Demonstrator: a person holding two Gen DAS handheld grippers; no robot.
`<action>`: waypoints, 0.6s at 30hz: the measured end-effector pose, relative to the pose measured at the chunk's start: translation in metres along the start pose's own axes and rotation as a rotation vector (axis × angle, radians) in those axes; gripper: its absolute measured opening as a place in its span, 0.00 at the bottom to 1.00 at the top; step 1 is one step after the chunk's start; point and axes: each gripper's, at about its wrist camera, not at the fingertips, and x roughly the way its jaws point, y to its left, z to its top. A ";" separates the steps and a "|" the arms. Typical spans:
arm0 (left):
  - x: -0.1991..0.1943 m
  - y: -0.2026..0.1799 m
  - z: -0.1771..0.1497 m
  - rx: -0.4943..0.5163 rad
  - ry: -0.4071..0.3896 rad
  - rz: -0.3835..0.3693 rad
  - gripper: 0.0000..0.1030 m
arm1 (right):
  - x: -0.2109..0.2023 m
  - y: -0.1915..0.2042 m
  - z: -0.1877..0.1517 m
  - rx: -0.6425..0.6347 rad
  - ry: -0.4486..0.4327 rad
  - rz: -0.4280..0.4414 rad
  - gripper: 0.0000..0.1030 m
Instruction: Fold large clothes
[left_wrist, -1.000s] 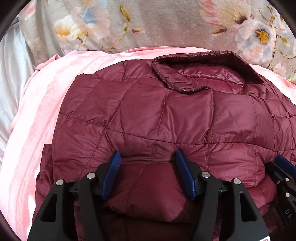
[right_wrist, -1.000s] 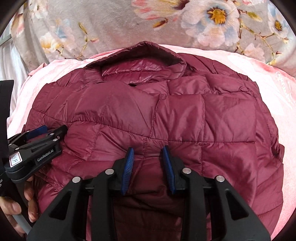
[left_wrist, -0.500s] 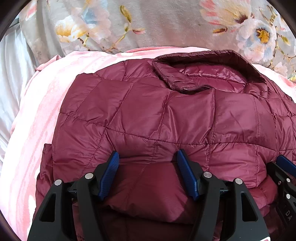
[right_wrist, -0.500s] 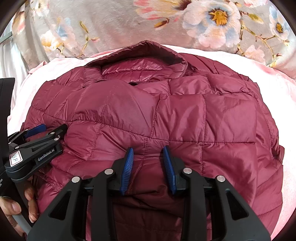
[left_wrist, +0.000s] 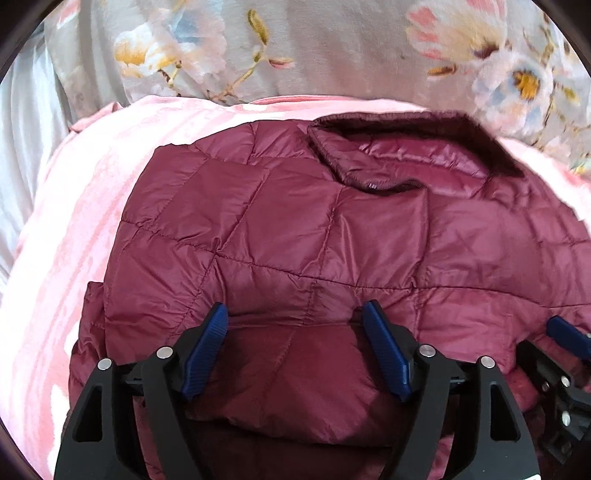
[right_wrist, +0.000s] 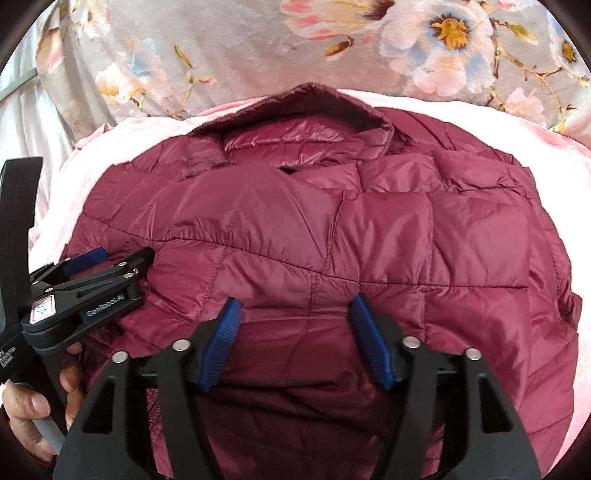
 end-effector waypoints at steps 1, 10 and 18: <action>-0.003 0.003 0.002 -0.006 0.013 -0.024 0.71 | -0.004 -0.004 0.001 0.016 -0.003 -0.001 0.60; -0.013 0.024 0.079 -0.081 0.070 -0.215 0.74 | -0.013 -0.064 0.070 0.185 -0.010 0.038 0.60; 0.062 0.032 0.113 -0.333 0.237 -0.432 0.74 | 0.042 -0.097 0.115 0.381 0.005 0.187 0.60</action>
